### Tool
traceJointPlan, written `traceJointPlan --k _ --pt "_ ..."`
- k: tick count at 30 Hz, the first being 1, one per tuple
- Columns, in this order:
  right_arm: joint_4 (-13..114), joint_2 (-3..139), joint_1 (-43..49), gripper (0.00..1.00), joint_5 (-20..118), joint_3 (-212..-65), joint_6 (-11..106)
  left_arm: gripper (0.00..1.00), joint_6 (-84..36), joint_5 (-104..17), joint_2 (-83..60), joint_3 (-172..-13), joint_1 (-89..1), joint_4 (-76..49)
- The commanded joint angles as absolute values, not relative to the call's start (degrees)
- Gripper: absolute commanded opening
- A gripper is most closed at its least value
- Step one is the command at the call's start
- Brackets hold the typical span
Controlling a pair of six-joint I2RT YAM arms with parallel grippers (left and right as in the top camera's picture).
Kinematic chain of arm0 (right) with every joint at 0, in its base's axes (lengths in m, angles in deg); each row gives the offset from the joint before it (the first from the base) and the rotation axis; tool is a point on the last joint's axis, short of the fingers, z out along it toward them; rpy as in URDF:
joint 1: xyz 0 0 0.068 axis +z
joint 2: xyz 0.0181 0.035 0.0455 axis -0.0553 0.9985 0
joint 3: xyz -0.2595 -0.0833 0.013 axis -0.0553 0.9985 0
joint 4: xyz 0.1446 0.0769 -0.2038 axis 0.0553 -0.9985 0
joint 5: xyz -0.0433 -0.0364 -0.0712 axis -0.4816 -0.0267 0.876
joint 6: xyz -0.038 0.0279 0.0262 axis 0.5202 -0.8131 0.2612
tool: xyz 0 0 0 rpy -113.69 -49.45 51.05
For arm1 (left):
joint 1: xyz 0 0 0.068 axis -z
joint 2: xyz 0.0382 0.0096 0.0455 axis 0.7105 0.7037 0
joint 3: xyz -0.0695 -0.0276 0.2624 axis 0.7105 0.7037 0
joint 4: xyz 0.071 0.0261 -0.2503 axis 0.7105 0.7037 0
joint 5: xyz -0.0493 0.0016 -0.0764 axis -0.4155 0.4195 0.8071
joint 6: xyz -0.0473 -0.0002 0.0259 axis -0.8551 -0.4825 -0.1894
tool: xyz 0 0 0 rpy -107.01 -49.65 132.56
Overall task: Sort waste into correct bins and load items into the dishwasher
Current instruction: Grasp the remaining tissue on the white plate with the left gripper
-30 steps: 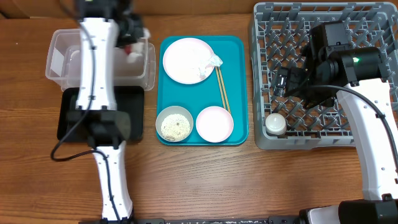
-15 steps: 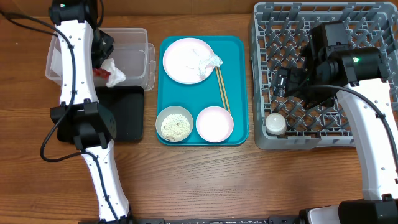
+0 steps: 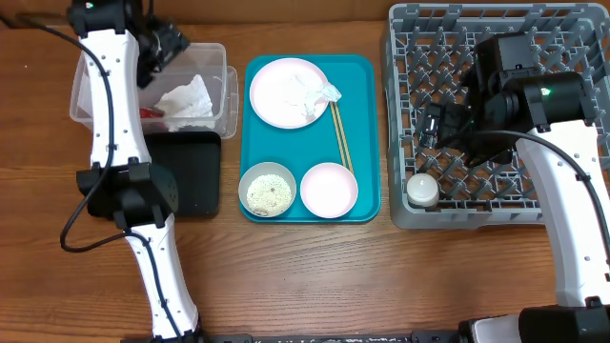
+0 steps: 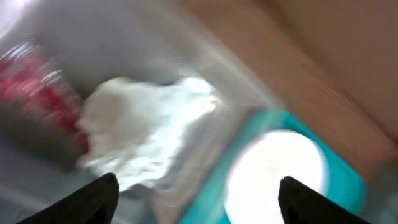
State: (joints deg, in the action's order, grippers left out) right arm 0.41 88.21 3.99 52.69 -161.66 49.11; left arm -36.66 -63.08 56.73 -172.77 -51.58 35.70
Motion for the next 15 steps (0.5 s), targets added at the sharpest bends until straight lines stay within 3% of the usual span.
traceJointPlan --k 1,7,15 --pt "0.9 87.9 3.9 1.00 52.4 -162.3 49.5 0.87 -20.5 -52.2 55.0 -178.3 -48.2 35.6" --pt "0.9 87.9 3.9 1.00 52.4 -162.3 49.5 1.00 -11.0 -65.3 55.5 -176.3 -38.4 33.5" --pt "0.5 87.9 3.9 1.00 52.4 -162.3 49.5 1.00 -3.9 -76.4 55.8 -162.7 -28.4 22.9"
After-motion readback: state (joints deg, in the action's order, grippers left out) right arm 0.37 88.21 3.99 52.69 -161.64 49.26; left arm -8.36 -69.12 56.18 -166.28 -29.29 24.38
